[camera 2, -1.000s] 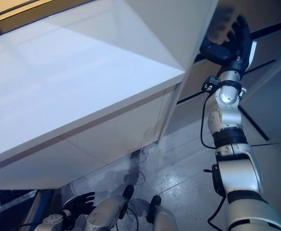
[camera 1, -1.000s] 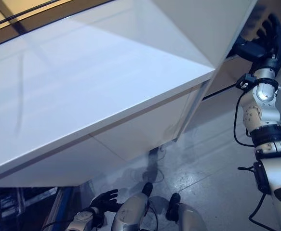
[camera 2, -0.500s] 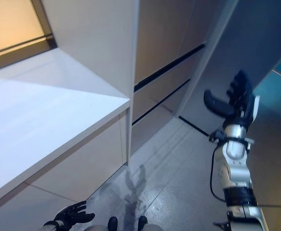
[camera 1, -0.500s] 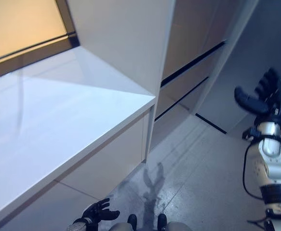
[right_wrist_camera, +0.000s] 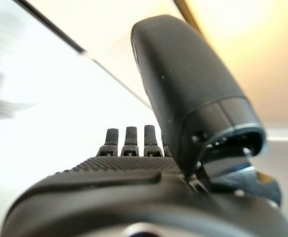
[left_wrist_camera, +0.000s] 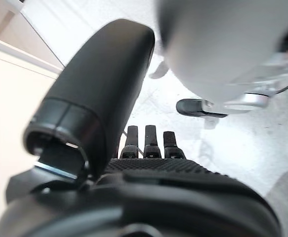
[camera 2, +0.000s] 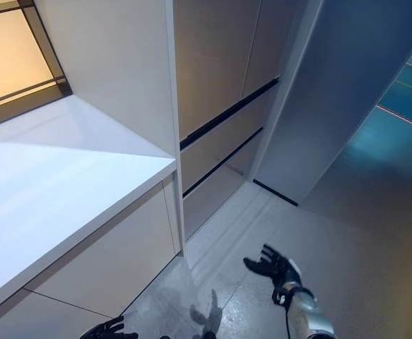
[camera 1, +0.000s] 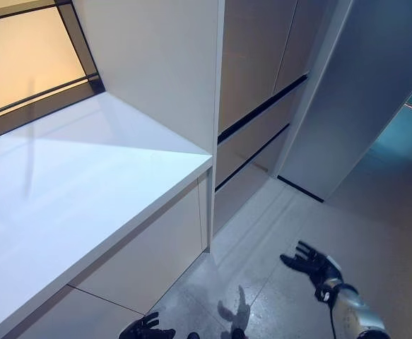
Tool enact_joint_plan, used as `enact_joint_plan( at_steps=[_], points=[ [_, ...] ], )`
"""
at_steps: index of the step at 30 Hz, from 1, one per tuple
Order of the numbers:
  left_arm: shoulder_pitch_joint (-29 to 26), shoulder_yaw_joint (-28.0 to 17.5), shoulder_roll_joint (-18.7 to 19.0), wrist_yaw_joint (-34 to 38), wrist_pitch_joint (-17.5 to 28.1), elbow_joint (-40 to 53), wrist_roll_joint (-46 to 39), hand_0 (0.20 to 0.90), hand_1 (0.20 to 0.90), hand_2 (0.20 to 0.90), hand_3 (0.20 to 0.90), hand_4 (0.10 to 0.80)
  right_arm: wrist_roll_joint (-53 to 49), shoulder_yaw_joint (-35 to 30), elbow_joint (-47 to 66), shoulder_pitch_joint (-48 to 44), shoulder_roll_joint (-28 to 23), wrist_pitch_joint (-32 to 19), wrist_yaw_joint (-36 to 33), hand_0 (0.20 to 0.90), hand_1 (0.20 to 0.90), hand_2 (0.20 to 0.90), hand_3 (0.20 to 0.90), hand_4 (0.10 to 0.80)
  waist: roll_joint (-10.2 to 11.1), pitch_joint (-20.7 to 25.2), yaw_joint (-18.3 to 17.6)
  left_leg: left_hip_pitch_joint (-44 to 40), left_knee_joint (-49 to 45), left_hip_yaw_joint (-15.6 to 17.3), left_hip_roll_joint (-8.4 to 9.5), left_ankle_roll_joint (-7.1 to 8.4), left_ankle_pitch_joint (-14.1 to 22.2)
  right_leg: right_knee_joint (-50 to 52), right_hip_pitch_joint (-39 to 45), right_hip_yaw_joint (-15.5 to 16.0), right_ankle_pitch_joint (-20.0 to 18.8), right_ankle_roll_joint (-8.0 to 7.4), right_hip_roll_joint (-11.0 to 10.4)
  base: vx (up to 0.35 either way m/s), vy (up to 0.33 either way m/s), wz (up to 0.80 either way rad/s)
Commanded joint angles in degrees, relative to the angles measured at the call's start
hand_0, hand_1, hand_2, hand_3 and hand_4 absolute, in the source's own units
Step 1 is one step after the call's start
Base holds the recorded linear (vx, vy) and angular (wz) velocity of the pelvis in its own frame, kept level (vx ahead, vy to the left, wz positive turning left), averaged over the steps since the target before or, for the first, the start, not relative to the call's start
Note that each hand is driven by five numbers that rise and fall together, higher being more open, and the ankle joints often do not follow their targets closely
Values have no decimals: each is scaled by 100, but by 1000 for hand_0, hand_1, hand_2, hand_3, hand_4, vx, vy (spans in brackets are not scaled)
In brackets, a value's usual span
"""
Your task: Put drinks into fridge and close the fridge
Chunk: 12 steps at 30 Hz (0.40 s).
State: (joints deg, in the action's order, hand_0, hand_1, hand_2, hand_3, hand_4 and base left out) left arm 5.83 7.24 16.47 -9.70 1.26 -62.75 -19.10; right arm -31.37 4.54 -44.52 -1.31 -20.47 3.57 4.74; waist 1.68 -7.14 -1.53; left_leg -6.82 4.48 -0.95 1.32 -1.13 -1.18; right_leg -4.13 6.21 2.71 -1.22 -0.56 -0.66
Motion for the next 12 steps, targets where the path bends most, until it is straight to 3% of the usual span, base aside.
enact_joint_plan(
  at_steps=[1, 6, 10, 12],
  points=[
    [-249, -3, 220, -161, 160, -198, 145, 900, 900, 900, 900, 800, 423, 80, -448, -224, 3, -15, 317, 900, 900, 900, 900, 800, 85, 165, 166, 179, -471, 287, 128, -92, 397, 504, -293, 107, 104, -171, -96, 0, 0, 0],
    [-380, 100, 154, -202, 207, -425, 266, 900, 900, 900, 900, 800, 870, 302, -1906, -344, 329, 230, 370, 900, 900, 900, 900, 800, 40, 155, 306, 117, -482, 177, 155, -120, 397, 503, -184, 196, 125, -150, -109, -2, 1, 5],
    [-475, 218, 33, -203, 252, -634, 267, 900, 900, 900, 900, 800, 33, 110, -2644, -454, 546, 710, -1, 900, 900, 900, 900, 800, -25, 209, 372, 43, -427, 83, 183, -142, 383, 457, -85, 255, 136, -124, -98, 5, 21, 11],
    [-486, 242, -49, -209, 273, -693, 256, 900, 900, 900, 900, 800, 244, -8, -2804, -418, 650, 827, 50, 900, 900, 900, 900, 800, -67, 248, 349, 11, -399, 90, 180, -142, 382, 451, -67, 257, 143, -124, -99, 1, 36, 2]
  ],
)
